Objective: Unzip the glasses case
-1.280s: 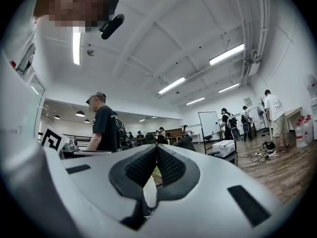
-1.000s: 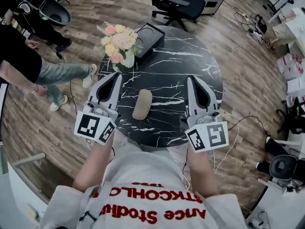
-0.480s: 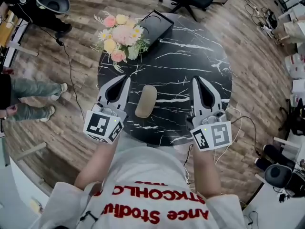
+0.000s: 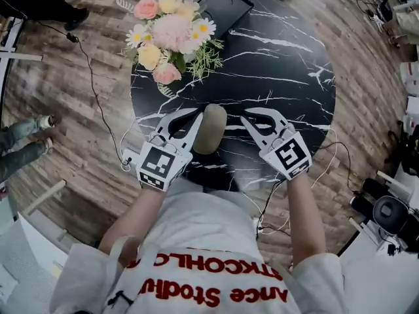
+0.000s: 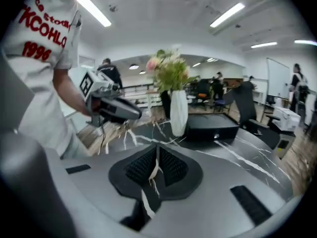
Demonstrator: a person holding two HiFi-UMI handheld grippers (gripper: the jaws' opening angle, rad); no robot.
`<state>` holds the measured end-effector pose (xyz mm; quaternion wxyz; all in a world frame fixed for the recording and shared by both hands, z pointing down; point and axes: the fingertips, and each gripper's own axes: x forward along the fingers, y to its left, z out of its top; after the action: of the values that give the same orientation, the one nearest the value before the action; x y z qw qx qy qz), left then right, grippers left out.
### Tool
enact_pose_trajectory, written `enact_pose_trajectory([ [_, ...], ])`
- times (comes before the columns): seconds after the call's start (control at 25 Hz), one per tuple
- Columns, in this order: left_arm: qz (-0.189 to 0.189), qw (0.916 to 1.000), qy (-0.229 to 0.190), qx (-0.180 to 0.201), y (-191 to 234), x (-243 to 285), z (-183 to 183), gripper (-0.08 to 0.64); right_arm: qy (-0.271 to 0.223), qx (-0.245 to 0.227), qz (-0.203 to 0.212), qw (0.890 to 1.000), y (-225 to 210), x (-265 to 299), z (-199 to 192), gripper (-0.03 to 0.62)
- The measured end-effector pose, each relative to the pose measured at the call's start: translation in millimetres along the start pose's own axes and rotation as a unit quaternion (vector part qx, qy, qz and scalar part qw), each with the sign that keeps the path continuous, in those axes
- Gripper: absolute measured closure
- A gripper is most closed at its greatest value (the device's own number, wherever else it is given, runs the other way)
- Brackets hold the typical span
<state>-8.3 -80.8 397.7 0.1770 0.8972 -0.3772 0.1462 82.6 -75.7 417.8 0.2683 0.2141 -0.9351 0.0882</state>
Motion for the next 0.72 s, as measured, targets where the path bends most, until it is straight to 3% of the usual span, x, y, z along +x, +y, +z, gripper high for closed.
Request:
enact_pose_trajectory([
  [0.12, -0.008, 0.9995, 0.031, -0.001, 3.4, 16.1, -23.1, 0.56, 0.08, -0.094, 0.067, 0.99, 2.9, 25.9, -36.1, 0.574],
  [0.28, -0.018, 0.9973, 0.071, -0.011, 7.0, 41.4, -45.9, 0.56, 0.165, -0.171, 0.15, 0.96, 2.0, 51.8, -73.8, 0.572],
  [0.36, -0.044, 0.9949, 0.091, -0.01, -1.6, 51.2, -54.4, 0.561, 0.201, -0.209, 0.195, 0.937, 3.4, 62.5, -85.7, 0.542],
  [0.4, -0.056, 0.9932, 0.101, -0.005, -7.1, 54.1, -59.0, 0.56, 0.216, -0.231, 0.214, 0.924, 4.5, 67.0, -89.9, 0.476],
  [0.6, -0.08, 0.9861, 0.145, -0.004, -20.8, 55.1, -84.6, 0.561, 0.27, -0.347, 0.28, 0.853, 9.9, 84.7, -107.0, 0.442],
  [0.72, -0.089, 0.9789, 0.184, -0.008, -23.2, 55.7, -102.6, 0.56, 0.275, -0.366, 0.303, 0.836, 15.0, 93.4, -109.7, 0.436],
])
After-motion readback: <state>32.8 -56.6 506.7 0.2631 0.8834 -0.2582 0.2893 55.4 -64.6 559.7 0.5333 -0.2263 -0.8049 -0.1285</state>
